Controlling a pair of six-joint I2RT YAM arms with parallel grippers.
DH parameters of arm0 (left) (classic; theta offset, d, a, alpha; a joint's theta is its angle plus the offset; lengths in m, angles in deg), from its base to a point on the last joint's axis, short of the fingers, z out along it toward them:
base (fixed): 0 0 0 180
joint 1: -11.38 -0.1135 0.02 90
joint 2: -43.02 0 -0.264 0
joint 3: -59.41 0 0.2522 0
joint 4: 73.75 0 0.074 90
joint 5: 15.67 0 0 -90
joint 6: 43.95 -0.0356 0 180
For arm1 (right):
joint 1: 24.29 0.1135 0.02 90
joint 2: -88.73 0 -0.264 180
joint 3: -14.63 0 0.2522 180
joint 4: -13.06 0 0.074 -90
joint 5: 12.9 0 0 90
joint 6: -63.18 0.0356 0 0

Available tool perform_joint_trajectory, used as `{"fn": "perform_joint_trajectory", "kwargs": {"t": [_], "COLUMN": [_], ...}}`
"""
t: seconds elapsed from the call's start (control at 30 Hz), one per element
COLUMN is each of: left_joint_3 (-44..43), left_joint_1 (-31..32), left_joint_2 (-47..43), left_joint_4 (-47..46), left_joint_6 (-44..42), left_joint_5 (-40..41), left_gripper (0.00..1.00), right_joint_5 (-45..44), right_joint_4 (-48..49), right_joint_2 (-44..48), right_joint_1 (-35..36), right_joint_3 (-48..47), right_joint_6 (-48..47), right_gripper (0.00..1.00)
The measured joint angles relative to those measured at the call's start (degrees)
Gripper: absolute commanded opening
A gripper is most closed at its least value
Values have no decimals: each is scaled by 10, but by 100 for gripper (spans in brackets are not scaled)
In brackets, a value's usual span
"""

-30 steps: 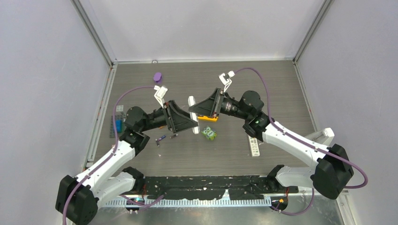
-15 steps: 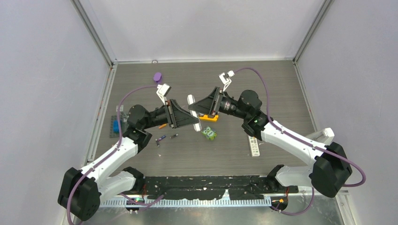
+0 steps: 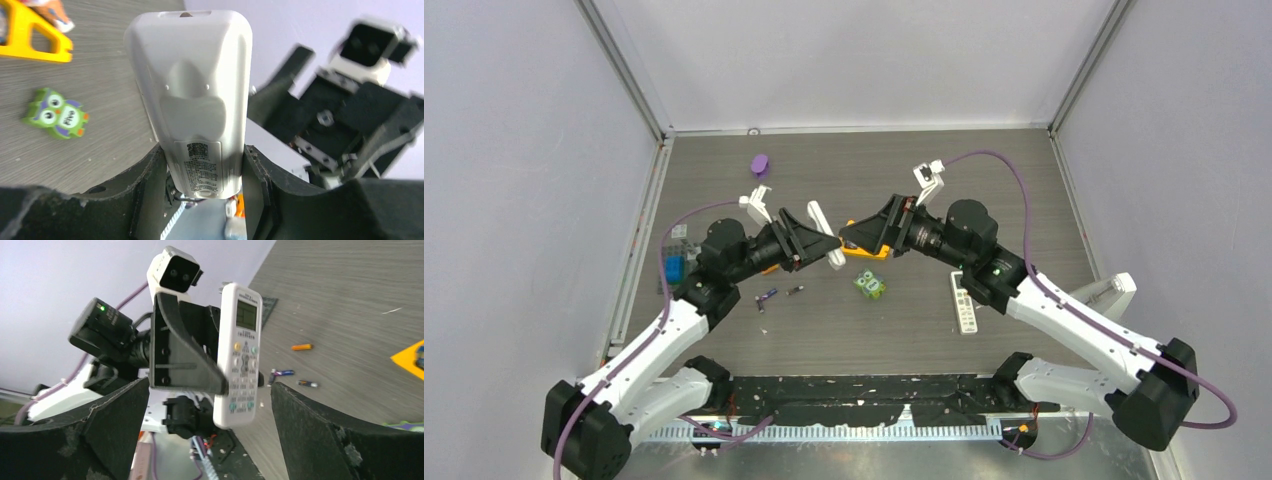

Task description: Load the batteries into the remote control

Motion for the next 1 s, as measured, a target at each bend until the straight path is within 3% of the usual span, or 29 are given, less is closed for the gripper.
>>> {"fn": "perform_joint_trajectory", "kwargs": {"t": [0.23, 0.37, 0.6, 0.9, 1.0], "left_joint_3": [-17, -17, -16, 2, 2], "left_joint_1": [0, 0, 0, 0, -1], "left_joint_2": [-36, -48, -79, -77, -76], "left_joint_4": [141, 178, 201, 188, 179], "left_joint_6": [30, 64, 128, 212, 226], "left_joint_5": [104, 123, 125, 98, 96], "left_gripper": [0, 0, 0, 0, 0], "right_joint_5": [-173, -250, -327, -348, -347], "right_joint_4": [-99, -113, -99, -49, -30], "right_joint_2": [9, -24, -84, -111, -115], "right_joint_1": [143, 204, 217, 219, 222], "right_joint_3": [-31, -41, -44, -54, -54], "right_joint_6": [-140, -196, -239, -243, -239], "right_gripper": [100, 93, 76, 47, 46]}}
